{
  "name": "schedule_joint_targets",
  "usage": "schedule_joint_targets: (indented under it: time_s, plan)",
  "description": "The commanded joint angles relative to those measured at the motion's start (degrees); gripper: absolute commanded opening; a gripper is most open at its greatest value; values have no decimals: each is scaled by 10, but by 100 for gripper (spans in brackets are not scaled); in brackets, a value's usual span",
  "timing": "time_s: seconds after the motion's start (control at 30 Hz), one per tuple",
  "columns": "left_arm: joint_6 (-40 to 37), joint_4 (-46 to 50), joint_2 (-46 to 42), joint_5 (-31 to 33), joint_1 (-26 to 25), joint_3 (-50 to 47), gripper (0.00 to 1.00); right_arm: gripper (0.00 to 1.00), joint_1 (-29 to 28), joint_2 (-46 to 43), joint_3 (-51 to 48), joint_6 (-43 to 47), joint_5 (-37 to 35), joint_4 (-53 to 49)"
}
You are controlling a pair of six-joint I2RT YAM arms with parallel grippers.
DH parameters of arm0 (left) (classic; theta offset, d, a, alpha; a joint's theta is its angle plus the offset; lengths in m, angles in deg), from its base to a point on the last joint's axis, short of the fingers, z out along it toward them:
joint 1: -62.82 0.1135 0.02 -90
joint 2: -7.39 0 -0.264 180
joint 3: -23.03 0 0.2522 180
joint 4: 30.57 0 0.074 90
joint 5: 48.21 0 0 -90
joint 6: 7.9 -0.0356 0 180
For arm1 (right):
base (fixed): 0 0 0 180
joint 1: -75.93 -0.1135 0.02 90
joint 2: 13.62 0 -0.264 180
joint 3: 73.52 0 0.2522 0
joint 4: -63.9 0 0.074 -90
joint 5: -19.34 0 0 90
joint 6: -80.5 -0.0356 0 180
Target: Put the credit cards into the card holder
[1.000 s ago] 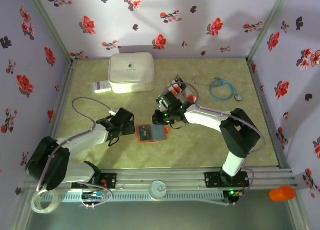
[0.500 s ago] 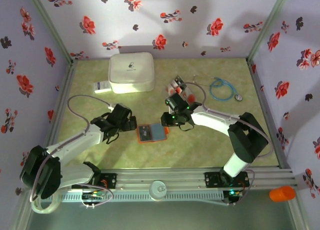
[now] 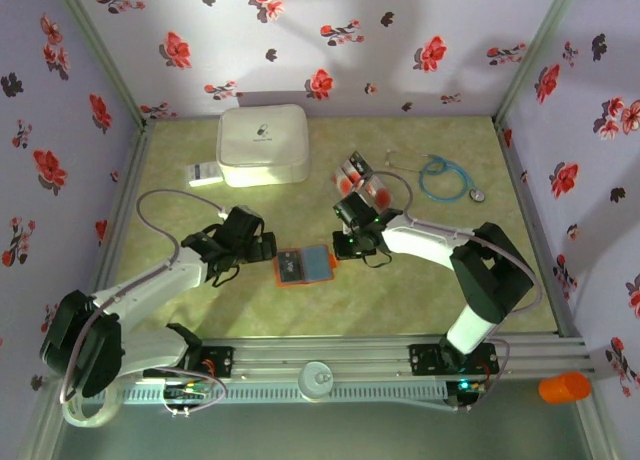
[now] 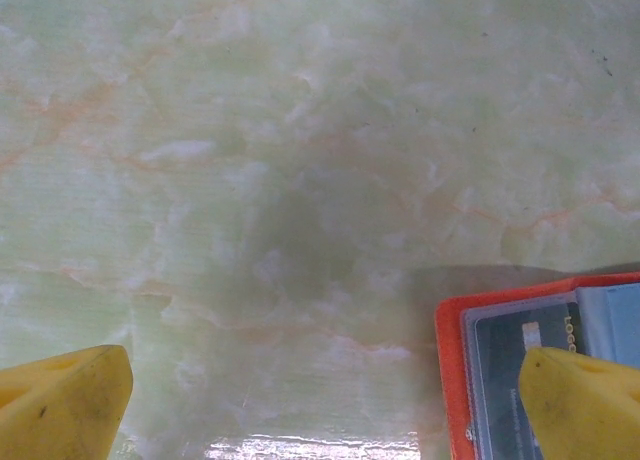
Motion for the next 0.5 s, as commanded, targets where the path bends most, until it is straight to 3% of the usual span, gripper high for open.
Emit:
schedule_joint_targets:
  time_s: [0.0, 0.47]
  plan:
    - [-7, 4, 8, -6, -1, 16, 100, 1, 5, -2, -16, 2, -7, 5]
    - [1, -18, 31, -33, -10, 27, 100, 0, 4, -94, -57, -48, 28, 33]
